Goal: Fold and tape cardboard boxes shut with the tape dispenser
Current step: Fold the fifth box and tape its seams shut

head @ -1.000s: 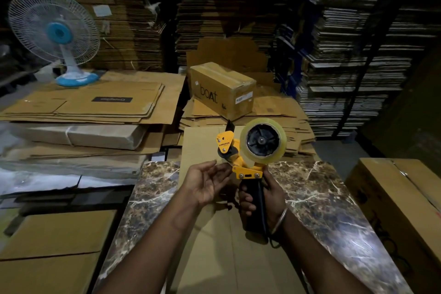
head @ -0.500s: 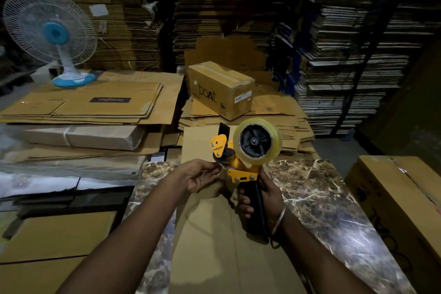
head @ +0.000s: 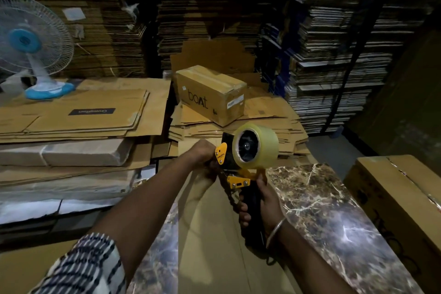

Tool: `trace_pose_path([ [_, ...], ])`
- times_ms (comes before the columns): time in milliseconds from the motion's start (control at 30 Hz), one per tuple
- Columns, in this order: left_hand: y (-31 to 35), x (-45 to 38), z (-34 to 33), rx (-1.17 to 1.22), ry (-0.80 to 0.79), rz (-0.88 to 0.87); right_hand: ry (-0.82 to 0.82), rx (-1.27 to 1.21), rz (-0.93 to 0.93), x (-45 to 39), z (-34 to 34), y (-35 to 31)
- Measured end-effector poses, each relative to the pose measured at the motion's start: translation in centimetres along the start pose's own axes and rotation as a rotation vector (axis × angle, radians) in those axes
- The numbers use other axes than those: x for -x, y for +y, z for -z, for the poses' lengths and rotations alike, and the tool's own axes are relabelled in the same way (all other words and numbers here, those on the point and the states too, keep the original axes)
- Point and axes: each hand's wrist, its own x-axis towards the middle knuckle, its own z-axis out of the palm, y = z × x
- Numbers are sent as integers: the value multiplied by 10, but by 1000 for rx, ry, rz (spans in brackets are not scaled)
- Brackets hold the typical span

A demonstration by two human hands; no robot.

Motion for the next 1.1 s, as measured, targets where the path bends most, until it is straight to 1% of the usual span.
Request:
trace_pose_path([
  [67,6,-25,6,-78,66,-75,25,-5,21,-11,-6,-3],
  [200,16,-63,14,-236,10,-161,95,35,28,-36,-20,-5],
  [267,20,-78,16,-309,11,-191,131,50,37,-48,-28,-9],
  [400,23,-101,27,-394,153,-255,148,69,-3,-65,-40,-17],
  [533,17,-119,29,-428,137,-267,186,81,-38,-75,-44,-15],
  [600,14,-126,26,-434,154,-278,201,68,-43,-79,-44,-17],
  [733,9,-138,22,-420,154,-295,217,76,-56,-83,-45,-20],
  [933,0,-146,27,-390,179,-267,209,99,-69,-91,-48,-18],
  [1100,-1,-147,27,-470,124,-203,214,128,-23,-95,-49,-13],
])
